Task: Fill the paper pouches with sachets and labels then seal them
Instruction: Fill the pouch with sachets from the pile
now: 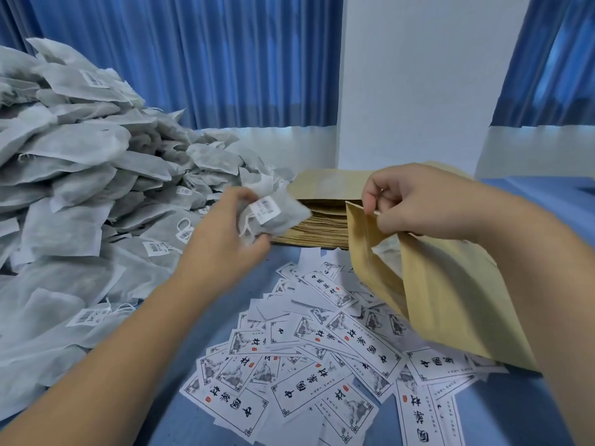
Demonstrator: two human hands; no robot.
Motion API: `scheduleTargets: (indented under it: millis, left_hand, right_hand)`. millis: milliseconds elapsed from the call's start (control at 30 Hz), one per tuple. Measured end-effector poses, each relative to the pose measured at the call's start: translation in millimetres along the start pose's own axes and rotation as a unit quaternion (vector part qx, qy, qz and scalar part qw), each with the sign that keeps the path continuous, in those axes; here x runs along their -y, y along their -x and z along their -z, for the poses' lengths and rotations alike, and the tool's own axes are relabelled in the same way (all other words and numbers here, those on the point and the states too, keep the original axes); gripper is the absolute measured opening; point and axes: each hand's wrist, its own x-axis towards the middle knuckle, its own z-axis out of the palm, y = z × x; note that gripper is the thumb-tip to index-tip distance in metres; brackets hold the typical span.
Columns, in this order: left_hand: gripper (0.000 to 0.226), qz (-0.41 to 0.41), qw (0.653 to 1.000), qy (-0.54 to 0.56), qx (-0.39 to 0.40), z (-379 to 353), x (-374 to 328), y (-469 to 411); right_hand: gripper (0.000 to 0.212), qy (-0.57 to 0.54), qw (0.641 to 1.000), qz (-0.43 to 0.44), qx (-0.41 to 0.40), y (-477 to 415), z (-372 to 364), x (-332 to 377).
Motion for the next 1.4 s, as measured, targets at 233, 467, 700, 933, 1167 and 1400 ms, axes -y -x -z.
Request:
scheduleTargets:
  millis: [233, 467, 700, 933, 1167, 1400]
  left_hand:
    - [0.048, -0.173, 0.961, 0.135, 0.169, 3, -81, 35]
    - [0.041, -0.186, 0.953, 0.108, 0.213, 3, -79, 34]
    - [0.051, -0.183, 0.964, -0.036, 0.192, -3, -85, 33]
    - [0.05, -0.219, 0.944, -0.206, 0.14, -2, -96, 32]
    - [0.046, -0.244, 0.954, 0.014, 0.175, -3, -87, 32]
    - [0.03, -0.181, 0.979, -0.005, 0.09, -9, -98, 39]
  right_hand:
    - [0.016, -0.001, 1.0, -0.006, -0.008, 1, 3, 0]
    - [0.017, -0.009, 1.0, -0.009, -0.006, 5, 6, 3]
    - [0.019, 0.004, 1.0, -0.006, 0.024, 2, 0, 7]
    - [0.018, 0.012, 0.999, 0.007, 0.039, 0, -8, 14]
    - [0.019, 0.021, 0.999, 0.001, 0.042, 1, -11, 14]
    - [0.016, 0.007, 0.999, -0.002, 0.046, -1, -14, 17]
